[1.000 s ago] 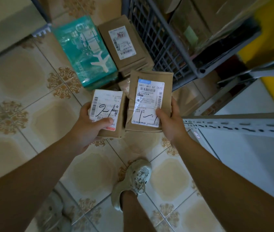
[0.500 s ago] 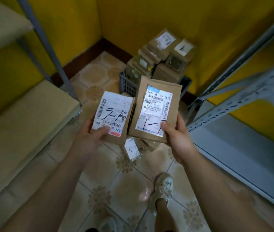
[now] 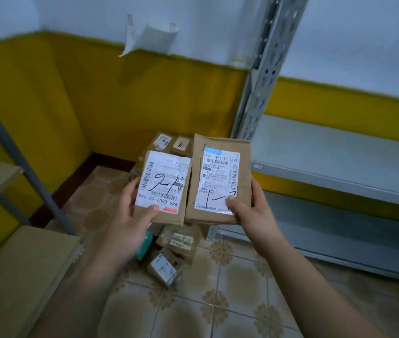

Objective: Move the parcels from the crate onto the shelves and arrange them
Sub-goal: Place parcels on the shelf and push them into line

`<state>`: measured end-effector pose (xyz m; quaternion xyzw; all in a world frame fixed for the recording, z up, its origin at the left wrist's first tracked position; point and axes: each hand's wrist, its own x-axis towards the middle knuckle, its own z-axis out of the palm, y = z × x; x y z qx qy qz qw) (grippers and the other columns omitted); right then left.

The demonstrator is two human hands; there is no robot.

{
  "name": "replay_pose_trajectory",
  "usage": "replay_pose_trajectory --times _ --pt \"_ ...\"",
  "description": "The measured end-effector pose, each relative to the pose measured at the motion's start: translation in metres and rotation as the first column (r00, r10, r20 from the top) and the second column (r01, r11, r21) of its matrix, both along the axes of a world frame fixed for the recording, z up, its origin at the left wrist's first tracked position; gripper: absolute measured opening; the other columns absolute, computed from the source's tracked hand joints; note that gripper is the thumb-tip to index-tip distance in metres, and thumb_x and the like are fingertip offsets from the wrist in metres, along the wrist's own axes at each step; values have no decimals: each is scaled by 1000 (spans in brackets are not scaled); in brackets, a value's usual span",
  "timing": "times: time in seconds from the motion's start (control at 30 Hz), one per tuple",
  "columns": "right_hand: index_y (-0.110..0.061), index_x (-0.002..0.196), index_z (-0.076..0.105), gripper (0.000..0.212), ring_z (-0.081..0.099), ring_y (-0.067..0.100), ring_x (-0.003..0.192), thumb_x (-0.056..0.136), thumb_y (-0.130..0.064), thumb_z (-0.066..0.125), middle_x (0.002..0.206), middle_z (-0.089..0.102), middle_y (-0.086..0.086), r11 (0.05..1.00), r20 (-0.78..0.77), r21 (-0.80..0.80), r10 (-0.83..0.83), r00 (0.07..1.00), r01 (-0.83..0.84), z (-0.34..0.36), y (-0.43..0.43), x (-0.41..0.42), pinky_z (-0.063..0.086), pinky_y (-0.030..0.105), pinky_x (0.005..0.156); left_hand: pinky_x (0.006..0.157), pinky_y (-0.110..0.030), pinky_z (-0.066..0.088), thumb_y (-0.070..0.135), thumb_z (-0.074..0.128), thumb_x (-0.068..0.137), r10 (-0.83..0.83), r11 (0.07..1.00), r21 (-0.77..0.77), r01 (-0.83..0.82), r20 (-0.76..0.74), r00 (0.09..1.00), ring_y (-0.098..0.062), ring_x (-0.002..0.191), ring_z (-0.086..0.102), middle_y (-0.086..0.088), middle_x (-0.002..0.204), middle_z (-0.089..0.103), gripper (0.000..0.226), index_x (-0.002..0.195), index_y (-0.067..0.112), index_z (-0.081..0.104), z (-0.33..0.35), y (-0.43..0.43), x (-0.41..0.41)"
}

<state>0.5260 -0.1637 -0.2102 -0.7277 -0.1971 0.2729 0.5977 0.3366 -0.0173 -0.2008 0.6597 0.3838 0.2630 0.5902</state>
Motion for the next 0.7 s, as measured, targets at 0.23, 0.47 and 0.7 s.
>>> replay_pose_trajectory --times 0.23,0.47,0.7 --pt "-35 145 41 63 70 16 102 90 -18 69 117 69 -9 965 -32 61 -252 967 254 40 -123 57 55 49 94 88 -35 39 31 62 92 -240 967 95 238 12 971 -4 102 51 37 108 47 54 133 52 33 42 -86 86" --pt "-29 149 38 67 68 15 106 91 -14 68 119 67 -9 899 -20 148 -415 910 413 67 -273 127 53 46 100 88 -30 45 20 59 95 -328 943 106 316 128 936 -4 103 57 31 107 56 49 129 49 41 72 -213 194" --pt "-38 141 40 59 64 6 99 93 -15 66 111 62 -17 859 49 168 -497 866 483 88 -403 191 53 30 86 93 -43 51 11 54 96 -404 914 53 402 197 893 -16 104 64 17 111 67 45 125 45 48 82 -324 283"
